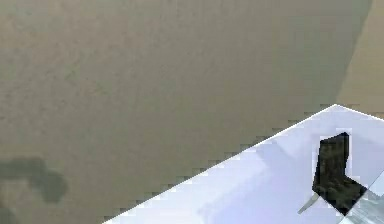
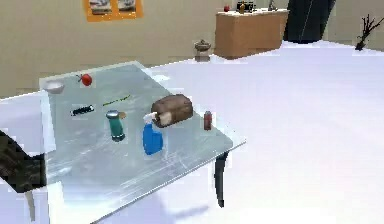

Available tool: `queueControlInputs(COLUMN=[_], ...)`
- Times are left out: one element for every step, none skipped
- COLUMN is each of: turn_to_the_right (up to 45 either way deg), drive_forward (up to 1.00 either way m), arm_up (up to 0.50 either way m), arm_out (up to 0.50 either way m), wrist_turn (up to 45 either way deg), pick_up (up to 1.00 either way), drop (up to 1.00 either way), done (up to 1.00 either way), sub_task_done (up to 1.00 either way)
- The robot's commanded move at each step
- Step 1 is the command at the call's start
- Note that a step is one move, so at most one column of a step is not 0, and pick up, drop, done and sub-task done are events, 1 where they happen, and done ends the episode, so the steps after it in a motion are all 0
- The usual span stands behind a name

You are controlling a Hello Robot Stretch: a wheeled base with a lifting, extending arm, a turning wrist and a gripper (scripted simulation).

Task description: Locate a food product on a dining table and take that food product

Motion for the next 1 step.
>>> queueControlInputs(turn_to_the_right=[45.0], drive_forward=[0.00], arm_up=[0.00], arm_out=[0.00], wrist_turn=[0.0], pick_up=[0.00], drop=[0.00], done=[0.00], sub_task_done=[0.00])
